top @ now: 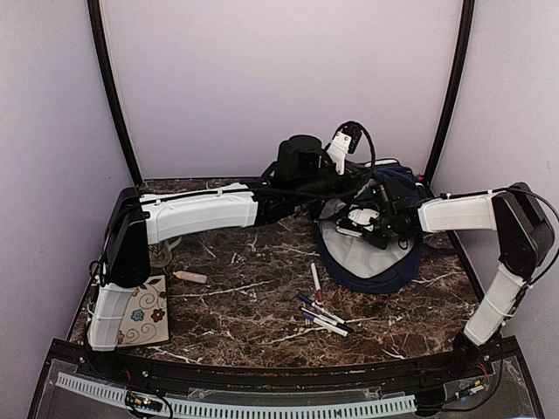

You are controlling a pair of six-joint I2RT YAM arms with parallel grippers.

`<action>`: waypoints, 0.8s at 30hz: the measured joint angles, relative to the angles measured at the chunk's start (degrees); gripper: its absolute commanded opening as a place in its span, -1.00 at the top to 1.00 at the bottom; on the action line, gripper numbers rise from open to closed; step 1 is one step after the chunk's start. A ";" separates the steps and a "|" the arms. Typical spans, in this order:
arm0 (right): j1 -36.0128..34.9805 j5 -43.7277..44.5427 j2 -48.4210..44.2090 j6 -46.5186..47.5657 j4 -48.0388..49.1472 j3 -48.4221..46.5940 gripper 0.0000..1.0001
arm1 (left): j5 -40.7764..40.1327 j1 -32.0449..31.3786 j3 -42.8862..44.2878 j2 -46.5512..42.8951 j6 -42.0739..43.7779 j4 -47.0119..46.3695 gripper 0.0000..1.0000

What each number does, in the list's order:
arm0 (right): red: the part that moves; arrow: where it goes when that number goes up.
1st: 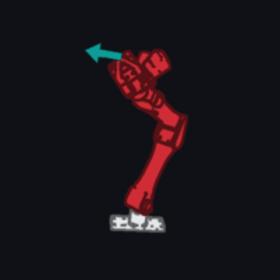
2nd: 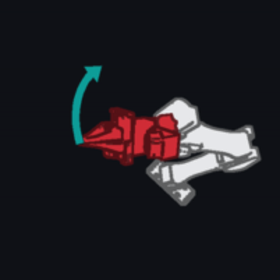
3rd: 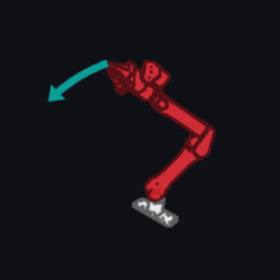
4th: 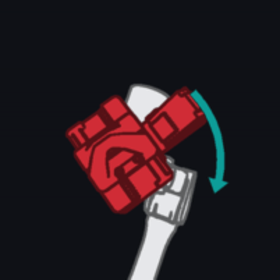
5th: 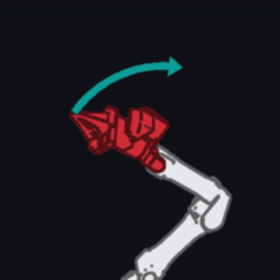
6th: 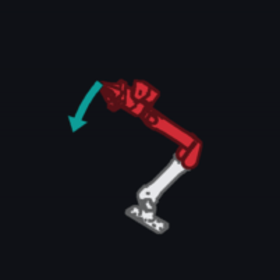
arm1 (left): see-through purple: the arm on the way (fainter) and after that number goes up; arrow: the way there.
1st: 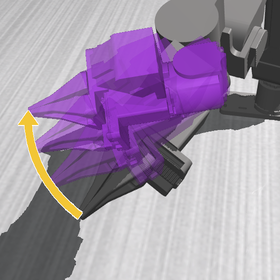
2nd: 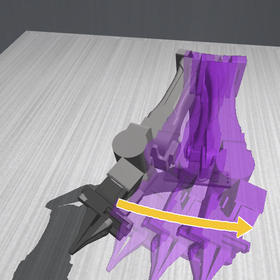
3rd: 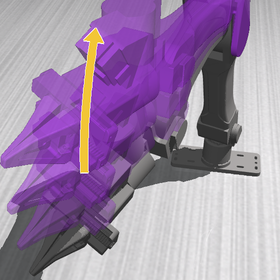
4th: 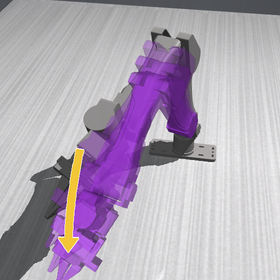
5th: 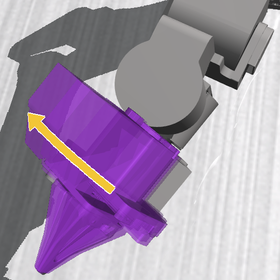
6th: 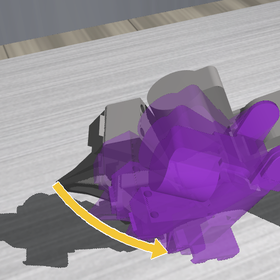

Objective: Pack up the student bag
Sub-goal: Adjust the book in the largest pocket of the bag.

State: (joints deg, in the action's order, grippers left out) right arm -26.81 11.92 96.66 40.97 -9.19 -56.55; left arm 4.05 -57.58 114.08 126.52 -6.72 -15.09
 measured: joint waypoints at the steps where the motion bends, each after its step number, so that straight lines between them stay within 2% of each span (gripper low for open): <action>1: 0.15 1.25 0.20 0.04 1.11 0.02 0.17 | 0.00 0.00 -0.02 0.00 -0.02 0.00 1.00; 15: 1.64 13.46 1.70 4.28 10.08 1.57 0.17 | 0.98 -0.02 -0.68 -0.02 -0.20 -0.26 1.00; 18: 2.27 13.62 1.75 3.91 9.64 1.51 0.15 | 1.03 0.00 -0.68 -0.02 -0.24 -0.26 1.00; 20: 2.21 13.29 1.68 3.15 8.66 1.38 0.04 | 1.03 -0.02 -0.76 -0.02 -0.31 -0.28 1.00; 24: 1.46 9.40 -0.42 1.53 3.87 1.77 -0.04 | 1.03 -0.02 -1.05 -0.22 -0.50 -0.31 1.00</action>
State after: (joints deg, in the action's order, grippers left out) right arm -25.34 21.32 96.25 42.50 -5.32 -54.78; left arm 5.08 -57.60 113.03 126.30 -7.22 -15.40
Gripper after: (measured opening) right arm 0.501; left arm 0.030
